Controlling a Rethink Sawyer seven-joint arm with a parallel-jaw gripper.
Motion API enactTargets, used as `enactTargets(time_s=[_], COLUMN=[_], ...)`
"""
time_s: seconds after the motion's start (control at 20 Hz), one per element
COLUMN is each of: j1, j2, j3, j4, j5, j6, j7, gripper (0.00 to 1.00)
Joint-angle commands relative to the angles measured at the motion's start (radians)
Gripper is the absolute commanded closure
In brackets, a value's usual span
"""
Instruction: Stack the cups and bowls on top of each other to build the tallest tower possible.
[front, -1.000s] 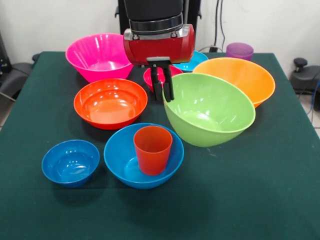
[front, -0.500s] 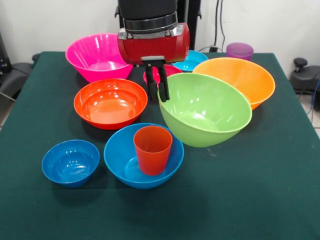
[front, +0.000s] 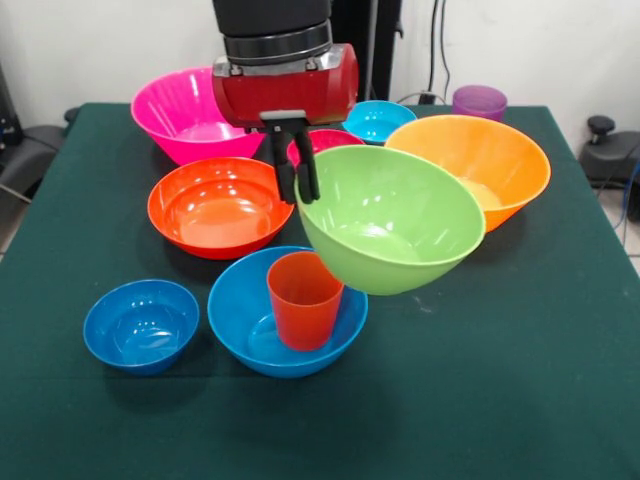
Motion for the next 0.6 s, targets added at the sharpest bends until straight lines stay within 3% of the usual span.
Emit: enactTargets(time_s=[0.05,0.6], j1=[-0.02,-0.069], j2=[0.019,0.034], j3=[0.069,0.112], j4=[0.031,0.046], j5=[-0.079,-0.102], j6=[0.131,0.128], j7=[-0.186,-0.199], gripper=[1.0,1.0])
